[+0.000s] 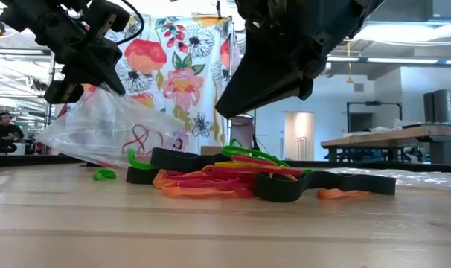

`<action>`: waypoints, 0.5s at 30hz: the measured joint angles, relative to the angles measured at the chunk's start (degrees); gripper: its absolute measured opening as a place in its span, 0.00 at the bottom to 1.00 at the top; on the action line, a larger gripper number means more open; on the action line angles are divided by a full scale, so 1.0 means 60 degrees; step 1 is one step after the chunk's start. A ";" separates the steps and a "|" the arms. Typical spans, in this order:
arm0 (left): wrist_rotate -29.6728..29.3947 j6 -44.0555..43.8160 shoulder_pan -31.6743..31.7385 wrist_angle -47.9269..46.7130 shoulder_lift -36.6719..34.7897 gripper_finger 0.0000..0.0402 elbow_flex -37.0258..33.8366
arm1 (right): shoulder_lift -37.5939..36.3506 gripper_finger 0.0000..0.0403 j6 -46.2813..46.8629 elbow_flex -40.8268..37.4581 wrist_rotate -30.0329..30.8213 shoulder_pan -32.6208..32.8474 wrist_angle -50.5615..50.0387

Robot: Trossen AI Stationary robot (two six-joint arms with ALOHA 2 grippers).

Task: Sort rubber bands
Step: Put the red rubber band into the transparent zip bag

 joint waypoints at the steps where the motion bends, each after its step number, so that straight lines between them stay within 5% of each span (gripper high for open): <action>1: 0.0000 -0.0001 0.0000 -0.0002 0.0002 0.00 0.0000 | -0.0001 0.12 0.0128 0.0000 -0.0021 0.0014 0.0054; 15: 0.0004 0.0000 0.0000 -0.0008 0.0000 0.00 0.0000 | 0.0080 0.12 0.0424 0.0004 -0.0352 0.0410 0.0560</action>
